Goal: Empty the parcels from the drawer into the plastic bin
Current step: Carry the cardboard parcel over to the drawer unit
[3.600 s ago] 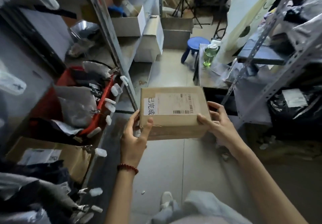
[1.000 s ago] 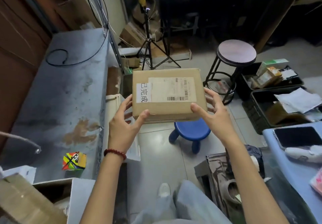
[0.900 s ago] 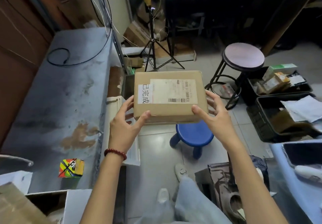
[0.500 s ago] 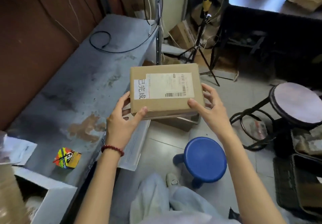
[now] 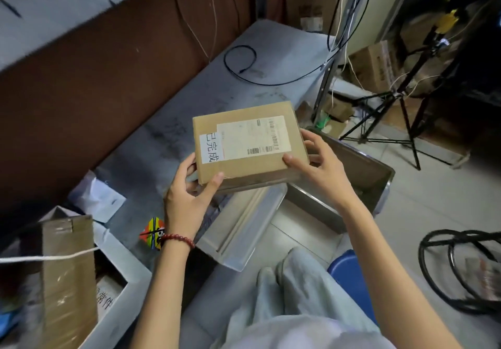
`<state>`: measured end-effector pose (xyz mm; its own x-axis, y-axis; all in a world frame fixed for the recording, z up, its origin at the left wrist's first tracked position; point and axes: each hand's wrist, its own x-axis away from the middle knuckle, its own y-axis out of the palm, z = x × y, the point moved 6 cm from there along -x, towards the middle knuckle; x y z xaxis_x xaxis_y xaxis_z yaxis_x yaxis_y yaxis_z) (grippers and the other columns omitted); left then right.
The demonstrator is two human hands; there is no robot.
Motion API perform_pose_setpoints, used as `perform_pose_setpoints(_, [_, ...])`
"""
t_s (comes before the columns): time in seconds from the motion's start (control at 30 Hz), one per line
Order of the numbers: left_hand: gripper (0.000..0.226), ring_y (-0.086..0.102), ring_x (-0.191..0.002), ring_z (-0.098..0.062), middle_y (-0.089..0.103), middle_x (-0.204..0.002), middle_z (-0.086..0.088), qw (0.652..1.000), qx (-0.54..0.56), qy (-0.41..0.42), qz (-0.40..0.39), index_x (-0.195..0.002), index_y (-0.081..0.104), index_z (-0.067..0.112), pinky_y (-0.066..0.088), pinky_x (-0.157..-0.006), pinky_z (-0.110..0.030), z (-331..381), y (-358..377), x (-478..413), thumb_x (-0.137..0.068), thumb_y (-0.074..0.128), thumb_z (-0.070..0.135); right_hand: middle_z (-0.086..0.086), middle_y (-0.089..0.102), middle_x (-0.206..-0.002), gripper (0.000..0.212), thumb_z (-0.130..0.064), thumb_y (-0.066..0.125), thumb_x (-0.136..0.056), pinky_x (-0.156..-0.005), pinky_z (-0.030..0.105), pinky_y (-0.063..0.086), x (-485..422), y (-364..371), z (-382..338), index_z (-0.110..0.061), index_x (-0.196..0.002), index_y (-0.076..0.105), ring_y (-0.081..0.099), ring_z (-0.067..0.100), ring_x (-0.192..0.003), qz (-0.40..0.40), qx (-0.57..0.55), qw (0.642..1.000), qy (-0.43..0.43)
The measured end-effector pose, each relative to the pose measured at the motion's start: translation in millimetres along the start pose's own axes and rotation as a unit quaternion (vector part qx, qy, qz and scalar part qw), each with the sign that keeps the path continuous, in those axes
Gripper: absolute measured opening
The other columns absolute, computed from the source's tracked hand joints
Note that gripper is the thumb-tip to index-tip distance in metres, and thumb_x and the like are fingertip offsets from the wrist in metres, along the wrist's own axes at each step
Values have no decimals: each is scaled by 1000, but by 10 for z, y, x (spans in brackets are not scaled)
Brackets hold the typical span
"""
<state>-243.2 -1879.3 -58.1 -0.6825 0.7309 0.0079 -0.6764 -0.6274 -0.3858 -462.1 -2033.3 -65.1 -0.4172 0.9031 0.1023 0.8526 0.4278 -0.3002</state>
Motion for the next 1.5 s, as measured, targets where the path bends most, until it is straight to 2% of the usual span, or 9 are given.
perform_pose_setpoints(0.23, [61,62,-99,-14,56,-123,8,998,-28,-20,56,-131,49,23,51,-74,-15,-208,60,-198,-77,77,26,-7,56,-129,62,-39,70,-84,-98,31,46,-542,230,61,-33,-140,43,56,10,-109,-82,49,995,-8])
perform_pose_setpoints(0.37, [63,61,-107,-22,52,-132,0,991,-67,-36,107,-129,51,22,56,-81,-37,-349,106,-338,-74,77,37,-10,53,-133,66,-42,70,-84,-93,28,47,-1012,401,68,-31,-142,41,57,5,-104,-148,81,985,-20])
perform_pose_setpoints(0.47, [63,57,-112,-18,57,-129,-2,982,-80,-59,163,-130,51,16,45,-88,-27,-459,135,-511,-75,79,28,-13,50,-121,68,-37,73,-82,-82,25,48,-1361,597,57,-25,-141,42,58,5,-88,-191,105,975,-38])
perform_pose_setpoints(0.63, [60,58,-105,-24,58,-124,-1,956,-97,-151,233,-127,49,22,50,-86,-37,-772,317,-695,-76,79,30,-1,56,-129,70,-32,79,-78,-93,39,51,-1919,1013,161,-21,-136,42,61,19,-105,-300,148,940,-72])
perform_pose_setpoints(0.77, [53,59,-106,-31,57,-126,-10,945,-160,-215,189,-126,50,22,49,-89,-39,-953,404,-883,-80,74,32,5,62,-118,55,-29,78,-80,-80,28,48,-2204,1251,184,-13,-123,47,61,19,-91,-309,203,923,-107])
perform_pose_setpoints(0.87, [46,56,-107,-33,57,-123,-13,932,-177,-246,197,-124,53,18,43,-87,-33,-1044,431,-922,-83,71,26,7,66,-108,48,-31,74,-83,-73,24,40,-2330,1518,282,-13,-120,51,62,24,-95,-347,260,892,-130])
perform_pose_setpoints(1.1, [41,51,-117,-31,54,-130,-12,916,-217,-287,179,-123,53,20,41,-91,-31,-1210,351,-892,-86,67,27,13,61,-124,48,-32,64,-90,-94,33,44,-2322,1837,495,-18,-134,49,58,32,-111,-429,374,805,-167])
perform_pose_setpoints(1.3, [71,25,-141,-30,19,-158,-2,881,-352,-315,-10,-150,17,33,29,-112,-44,-1332,374,-727,-91,53,48,5,42,-147,60,-43,55,-93,-99,41,45,-2129,1745,471,-30,-147,32,47,31,-126,-417,481,740,-218])
perform_pose_setpoints(1.5, [54,38,-130,-22,42,-144,3,860,-464,-207,42,-143,33,28,36,-98,-37,-1005,451,-261,-94,45,48,6,47,-141,55,-52,46,-94,-91,42,46,-1693,1372,591,-26,-142,38,44,29,-127,-353,507,758,-211])
